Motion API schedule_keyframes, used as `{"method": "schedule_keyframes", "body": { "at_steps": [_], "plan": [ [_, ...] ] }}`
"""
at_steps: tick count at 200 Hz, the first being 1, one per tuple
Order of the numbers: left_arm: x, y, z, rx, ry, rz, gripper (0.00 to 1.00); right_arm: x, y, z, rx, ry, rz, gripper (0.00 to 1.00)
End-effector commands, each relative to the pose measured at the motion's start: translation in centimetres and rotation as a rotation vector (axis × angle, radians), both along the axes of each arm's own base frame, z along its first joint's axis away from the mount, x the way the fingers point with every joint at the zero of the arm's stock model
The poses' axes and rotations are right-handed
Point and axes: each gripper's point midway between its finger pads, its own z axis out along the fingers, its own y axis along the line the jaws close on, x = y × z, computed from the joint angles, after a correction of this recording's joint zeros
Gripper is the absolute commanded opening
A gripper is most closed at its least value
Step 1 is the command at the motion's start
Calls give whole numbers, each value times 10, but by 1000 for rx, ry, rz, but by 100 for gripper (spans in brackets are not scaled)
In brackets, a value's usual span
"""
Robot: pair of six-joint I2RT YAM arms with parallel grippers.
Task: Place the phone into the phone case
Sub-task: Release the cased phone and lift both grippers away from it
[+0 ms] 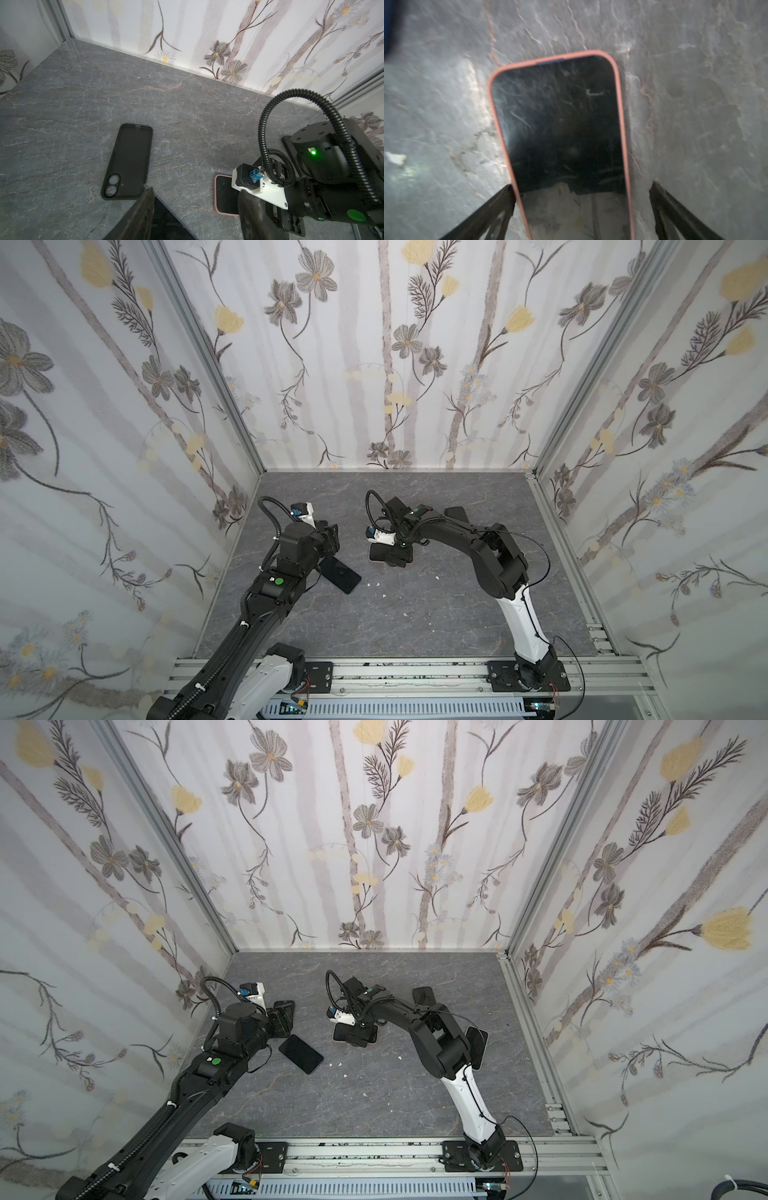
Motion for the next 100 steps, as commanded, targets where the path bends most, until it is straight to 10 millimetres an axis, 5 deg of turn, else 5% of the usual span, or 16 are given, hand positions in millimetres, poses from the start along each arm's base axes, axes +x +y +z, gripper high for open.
{"method": "schedule_keyframes", "body": {
  "at_steps": [1,47,100],
  "plan": [
    [0,0,-1,-6,-1,0,63,-8,-9,-16,-54,51,11,100],
    [2,-1,-7,-6,9,2,63,-1,-29,-39,-168,35,-81,91],
    [1,3,-7,-8,10,23,63,15,-50,-34,-165,36,-276,82]
  ]
}}
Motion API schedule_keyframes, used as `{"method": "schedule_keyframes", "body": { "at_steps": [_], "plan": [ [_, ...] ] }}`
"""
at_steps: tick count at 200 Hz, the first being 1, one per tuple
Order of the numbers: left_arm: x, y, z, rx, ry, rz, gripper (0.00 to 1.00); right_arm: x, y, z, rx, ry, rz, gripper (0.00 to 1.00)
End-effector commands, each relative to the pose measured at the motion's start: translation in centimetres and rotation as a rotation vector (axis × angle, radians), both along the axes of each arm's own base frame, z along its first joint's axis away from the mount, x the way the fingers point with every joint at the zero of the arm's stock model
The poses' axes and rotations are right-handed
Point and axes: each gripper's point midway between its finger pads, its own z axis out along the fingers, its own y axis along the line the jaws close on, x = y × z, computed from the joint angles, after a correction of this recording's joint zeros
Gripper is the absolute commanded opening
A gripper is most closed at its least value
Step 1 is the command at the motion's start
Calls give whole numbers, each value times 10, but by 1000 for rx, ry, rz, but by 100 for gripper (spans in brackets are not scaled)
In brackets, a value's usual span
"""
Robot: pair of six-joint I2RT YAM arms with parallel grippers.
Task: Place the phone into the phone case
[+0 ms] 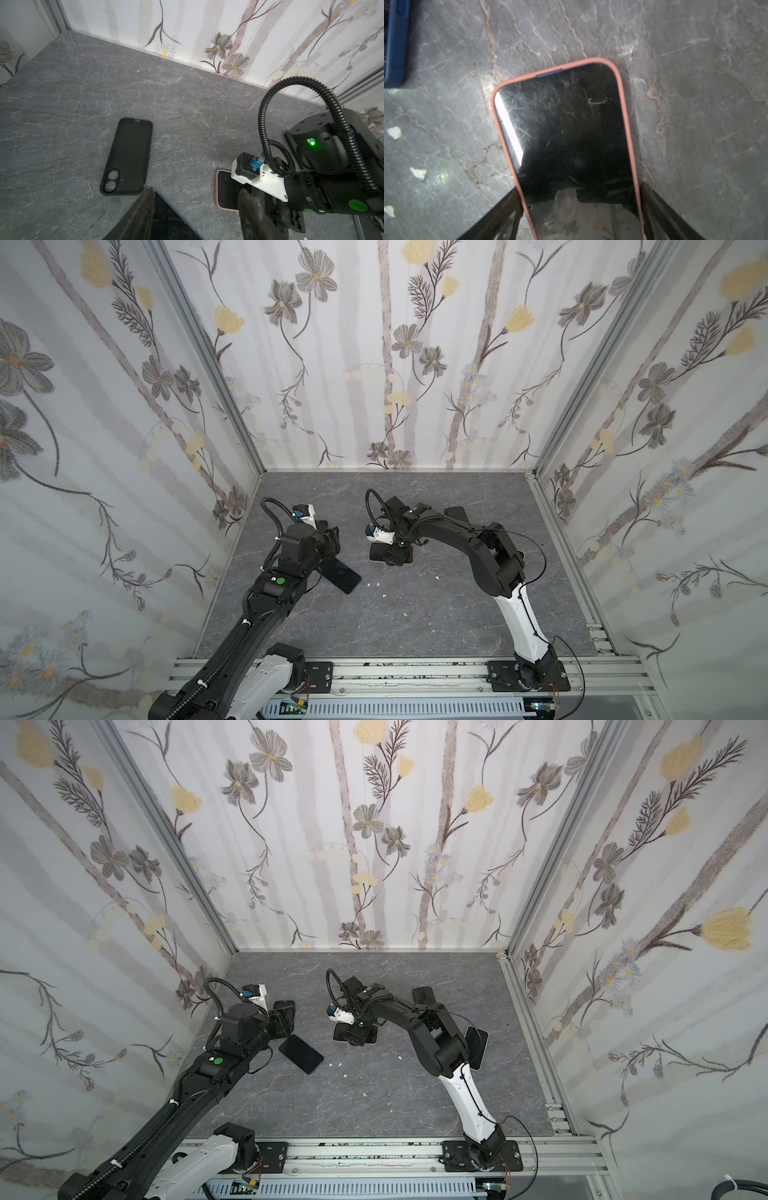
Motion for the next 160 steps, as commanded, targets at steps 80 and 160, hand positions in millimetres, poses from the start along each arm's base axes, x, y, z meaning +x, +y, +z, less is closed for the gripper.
{"method": "schedule_keyframes", "body": {
  "at_steps": [80,160],
  "plan": [
    [-3,5,2,-32,3,37,63,95,-126,-11,-118,-72,-746,78],
    [2,6,-5,-58,60,74,63,126,-152,-19,-56,-15,-1221,86]
  ]
}}
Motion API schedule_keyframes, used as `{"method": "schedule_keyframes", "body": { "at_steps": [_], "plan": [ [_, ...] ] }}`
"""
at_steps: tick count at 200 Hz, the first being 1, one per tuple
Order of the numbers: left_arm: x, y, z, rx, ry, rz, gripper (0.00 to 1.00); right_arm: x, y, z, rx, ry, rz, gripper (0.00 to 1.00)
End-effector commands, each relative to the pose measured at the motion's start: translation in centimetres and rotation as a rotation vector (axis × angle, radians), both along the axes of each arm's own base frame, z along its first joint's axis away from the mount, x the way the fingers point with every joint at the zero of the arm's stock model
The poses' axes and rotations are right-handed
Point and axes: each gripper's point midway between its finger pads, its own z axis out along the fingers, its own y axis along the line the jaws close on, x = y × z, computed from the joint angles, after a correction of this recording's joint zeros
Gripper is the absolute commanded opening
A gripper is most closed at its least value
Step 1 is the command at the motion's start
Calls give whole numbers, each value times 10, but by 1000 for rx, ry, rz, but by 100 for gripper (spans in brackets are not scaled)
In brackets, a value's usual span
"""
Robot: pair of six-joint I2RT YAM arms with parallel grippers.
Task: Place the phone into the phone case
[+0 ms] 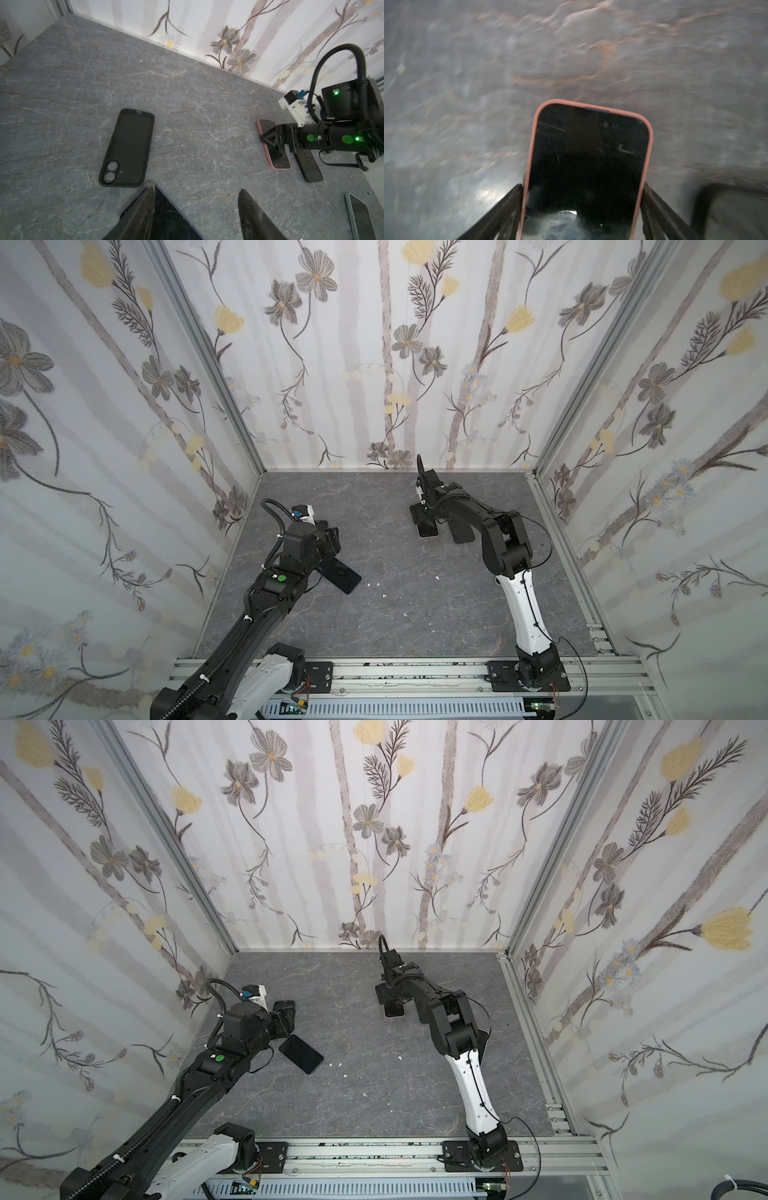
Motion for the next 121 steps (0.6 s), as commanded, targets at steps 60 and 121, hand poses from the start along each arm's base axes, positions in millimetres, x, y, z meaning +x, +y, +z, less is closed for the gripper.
{"method": "schedule_keyframes", "body": {
  "at_steps": [60,121],
  "plan": [
    [4,3,7,-49,4,51,63,-24,-13,2,-36,75,-187,91],
    [14,3,4,-9,47,42,63,-15,-8,73,9,-61,-177,93]
  ]
}}
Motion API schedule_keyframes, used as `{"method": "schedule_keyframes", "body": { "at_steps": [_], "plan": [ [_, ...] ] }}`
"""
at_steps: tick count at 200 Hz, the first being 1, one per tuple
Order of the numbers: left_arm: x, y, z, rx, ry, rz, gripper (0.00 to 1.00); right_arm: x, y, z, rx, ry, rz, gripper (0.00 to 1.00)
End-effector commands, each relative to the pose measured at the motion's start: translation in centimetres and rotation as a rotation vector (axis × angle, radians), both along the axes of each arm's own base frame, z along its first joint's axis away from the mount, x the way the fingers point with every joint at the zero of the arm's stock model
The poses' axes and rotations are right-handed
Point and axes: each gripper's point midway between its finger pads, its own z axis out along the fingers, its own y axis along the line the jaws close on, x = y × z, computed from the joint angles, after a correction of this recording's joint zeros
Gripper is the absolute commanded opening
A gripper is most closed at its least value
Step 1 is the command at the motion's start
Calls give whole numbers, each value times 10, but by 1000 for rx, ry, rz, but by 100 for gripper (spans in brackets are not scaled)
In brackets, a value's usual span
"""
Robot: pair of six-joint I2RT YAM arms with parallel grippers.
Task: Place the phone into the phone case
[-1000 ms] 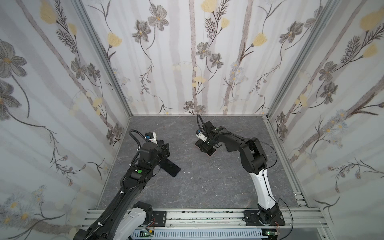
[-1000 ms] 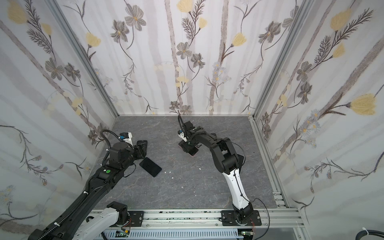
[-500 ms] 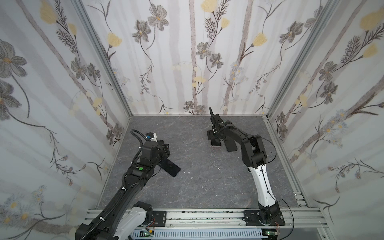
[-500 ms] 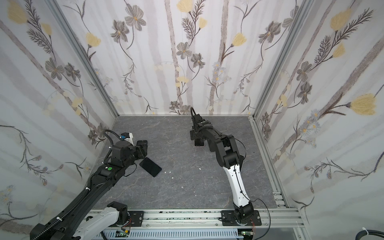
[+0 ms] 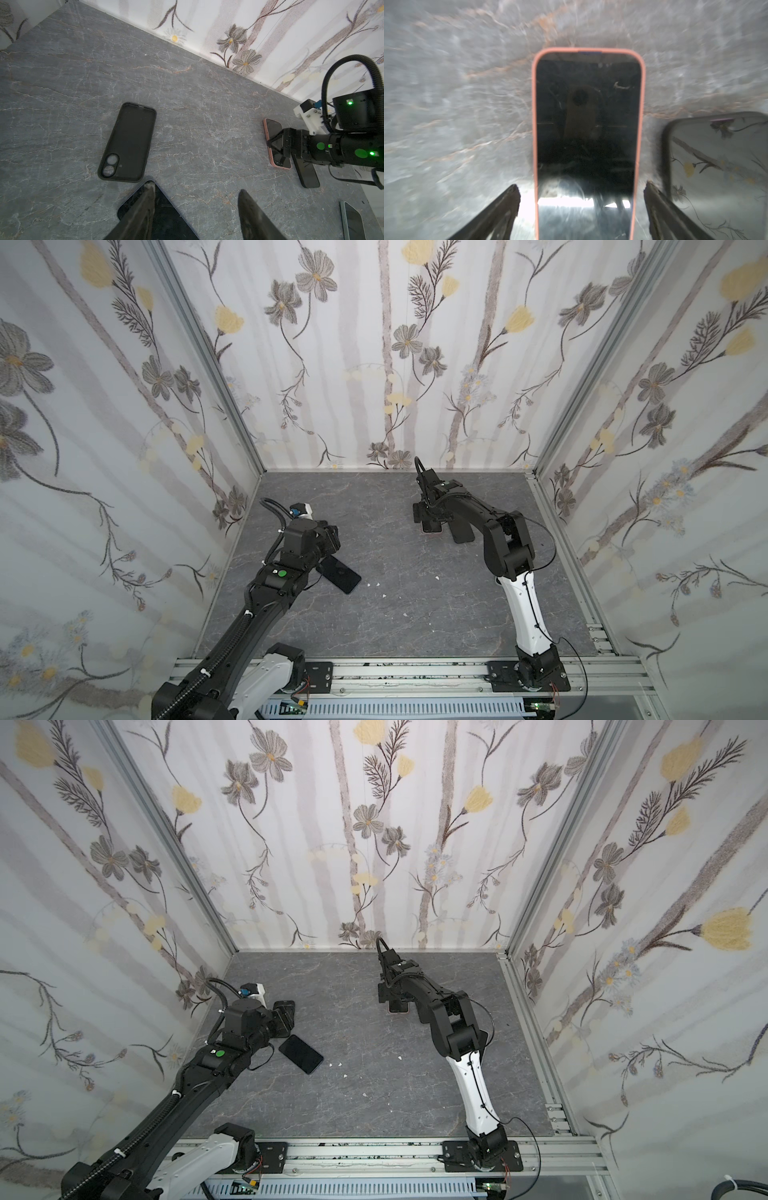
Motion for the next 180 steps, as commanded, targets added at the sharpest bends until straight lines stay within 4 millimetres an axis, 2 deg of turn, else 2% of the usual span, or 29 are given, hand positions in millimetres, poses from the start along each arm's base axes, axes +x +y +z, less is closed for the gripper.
{"method": "schedule_keyframes", "body": {
  "at_steps": [1,19,41,47,51,66,99,130,158,180],
  "plan": [
    [6,2,0,27,21,4,63,2,-4,40,3,-70,-19,93],
    [19,6,-5,49,60,10,63,0,-8,70,1,-120,-19,93],
    [44,13,-18,45,103,20,64,-13,-8,97,4,-169,8,94],
    [52,15,-20,37,105,20,64,-19,-8,101,8,-178,21,94],
    [58,16,-29,35,129,21,64,-23,-7,104,11,-185,32,94],
    [79,21,-42,21,160,28,64,-40,0,112,36,-209,79,94],
    [119,24,-87,38,267,22,63,-86,15,113,96,-213,177,93],
    [132,25,-136,78,374,11,62,-122,22,104,129,-197,234,93],
    [133,22,-172,91,462,-16,61,-136,17,97,128,-195,238,92],
    [133,15,-183,91,490,-38,60,-136,12,96,113,-199,232,92]
  ]
}}
